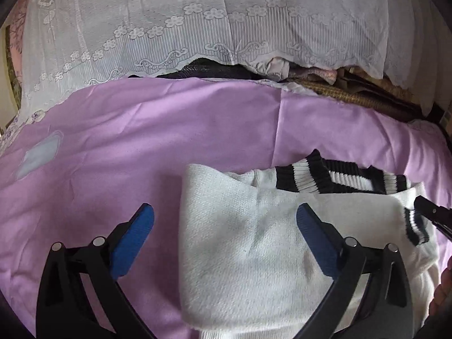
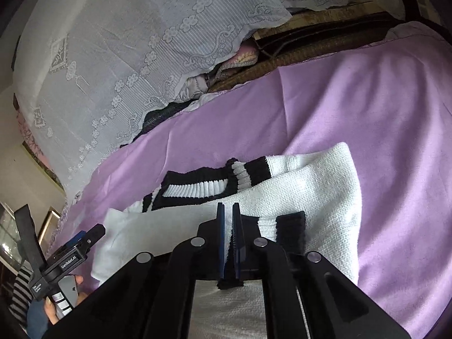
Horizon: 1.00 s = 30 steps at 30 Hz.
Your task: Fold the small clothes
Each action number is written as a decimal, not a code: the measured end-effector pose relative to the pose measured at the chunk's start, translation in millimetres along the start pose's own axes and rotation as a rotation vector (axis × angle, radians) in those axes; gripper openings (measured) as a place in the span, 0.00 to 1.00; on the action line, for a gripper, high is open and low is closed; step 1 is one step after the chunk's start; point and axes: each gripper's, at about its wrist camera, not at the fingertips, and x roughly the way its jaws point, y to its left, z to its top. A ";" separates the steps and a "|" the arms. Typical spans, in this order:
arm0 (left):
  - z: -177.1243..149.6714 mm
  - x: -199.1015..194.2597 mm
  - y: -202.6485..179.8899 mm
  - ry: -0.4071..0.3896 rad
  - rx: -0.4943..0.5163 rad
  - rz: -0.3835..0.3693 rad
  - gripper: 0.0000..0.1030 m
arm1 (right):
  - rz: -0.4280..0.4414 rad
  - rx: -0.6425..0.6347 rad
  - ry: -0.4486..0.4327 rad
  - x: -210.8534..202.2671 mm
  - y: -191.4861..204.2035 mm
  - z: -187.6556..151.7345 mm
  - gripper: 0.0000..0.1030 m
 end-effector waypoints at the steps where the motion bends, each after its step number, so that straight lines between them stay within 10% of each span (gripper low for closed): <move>1: -0.8 11.0 -4.2 0.030 0.016 0.023 0.96 | -0.013 -0.001 0.022 7.7 -2.7 -0.2 0.05; 4: -2.8 45.3 -1.2 0.181 -0.007 0.002 0.96 | 0.048 0.067 0.056 19.0 -18.2 0.4 0.04; 12: -12.7 17.6 8.7 0.092 -0.038 0.011 0.96 | 0.016 0.052 -0.018 2.4 -9.2 -11.6 0.06; 14: -18.0 2.3 14.0 0.050 -0.054 -0.009 0.96 | -0.012 0.006 -0.055 -10.4 -0.5 -15.0 0.22; 19: -27.1 -20.8 18.0 -0.007 -0.038 -0.009 0.96 | -0.043 -0.063 -0.089 -31.7 13.2 -24.7 0.26; 30: -37.5 -20.5 21.8 0.062 -0.017 0.012 0.96 | -0.042 -0.047 -0.011 -29.3 5.2 -41.0 0.32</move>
